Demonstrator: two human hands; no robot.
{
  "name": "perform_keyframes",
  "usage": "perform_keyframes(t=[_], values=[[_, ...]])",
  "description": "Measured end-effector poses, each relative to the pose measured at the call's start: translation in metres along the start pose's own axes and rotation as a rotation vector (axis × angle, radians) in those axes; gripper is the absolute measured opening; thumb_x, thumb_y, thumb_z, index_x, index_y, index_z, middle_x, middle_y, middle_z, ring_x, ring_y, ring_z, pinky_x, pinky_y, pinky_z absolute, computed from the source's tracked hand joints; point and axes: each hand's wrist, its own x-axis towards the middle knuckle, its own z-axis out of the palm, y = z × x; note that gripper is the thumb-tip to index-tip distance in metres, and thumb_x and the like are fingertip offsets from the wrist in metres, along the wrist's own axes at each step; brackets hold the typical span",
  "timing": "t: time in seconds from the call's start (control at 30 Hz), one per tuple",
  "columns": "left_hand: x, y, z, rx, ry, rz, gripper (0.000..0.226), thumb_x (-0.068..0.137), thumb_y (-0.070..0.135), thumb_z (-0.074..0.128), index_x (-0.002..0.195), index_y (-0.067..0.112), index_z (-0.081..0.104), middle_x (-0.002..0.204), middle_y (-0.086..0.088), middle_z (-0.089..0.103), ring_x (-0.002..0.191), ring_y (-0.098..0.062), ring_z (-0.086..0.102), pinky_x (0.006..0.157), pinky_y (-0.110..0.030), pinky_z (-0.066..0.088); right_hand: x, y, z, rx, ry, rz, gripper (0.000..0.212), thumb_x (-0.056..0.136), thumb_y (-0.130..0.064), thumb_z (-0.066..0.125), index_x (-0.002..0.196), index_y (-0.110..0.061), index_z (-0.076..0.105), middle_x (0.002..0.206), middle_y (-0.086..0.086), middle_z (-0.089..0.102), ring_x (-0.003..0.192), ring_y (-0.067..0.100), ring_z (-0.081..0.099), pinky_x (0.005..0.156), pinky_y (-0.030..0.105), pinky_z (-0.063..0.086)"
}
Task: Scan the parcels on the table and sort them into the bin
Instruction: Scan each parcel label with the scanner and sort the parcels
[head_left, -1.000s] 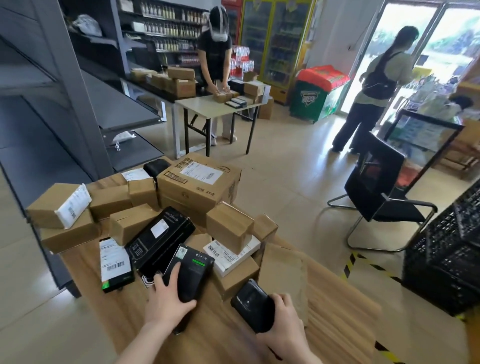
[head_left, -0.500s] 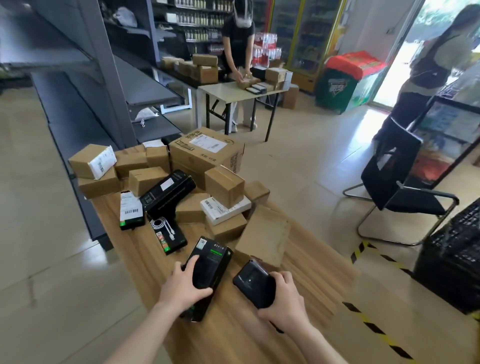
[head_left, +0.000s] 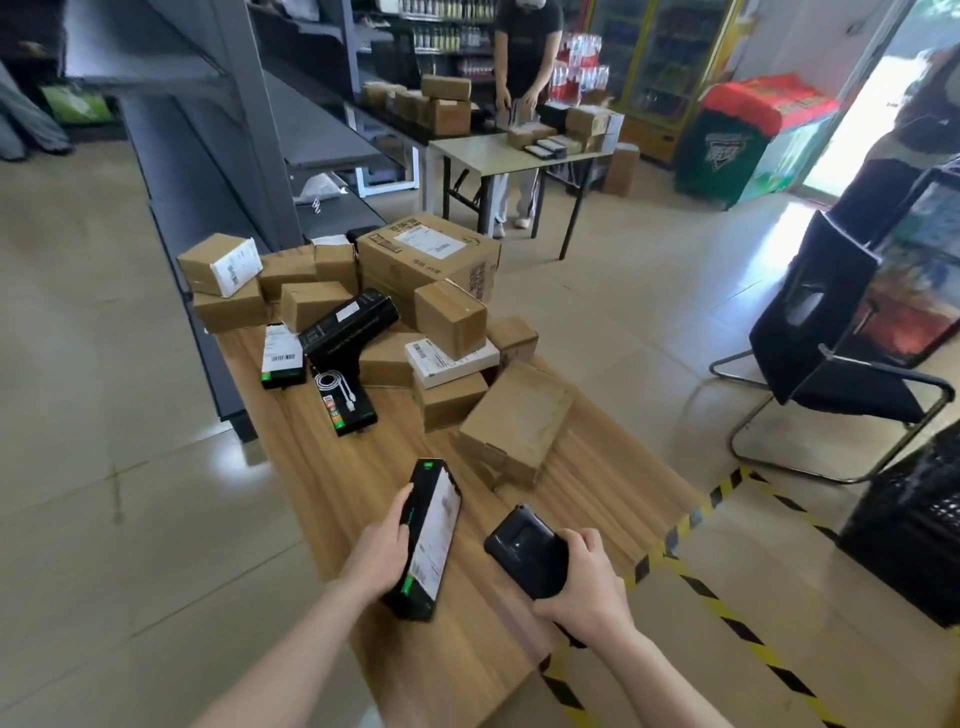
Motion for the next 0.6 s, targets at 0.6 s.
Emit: perform_keyframes(t=[0.6], values=[[0.045, -0.026, -0.031, 0.430, -0.072, -0.015, 0.083, 0.087, 0.016, 0.057, 0.151, 0.039, 0.010, 0.149, 0.002, 0.020, 0.128, -0.023, 0.032, 0.097, -0.040, 0.045, 0.029, -0.030, 0.026, 0.001, -0.061, 0.051, 0.089, 0.052, -0.047, 0.072, 0.133, -0.027, 0.042, 0.109, -0.012, 0.036, 0.095, 0.009, 0.049, 0.088, 0.039, 0.051]])
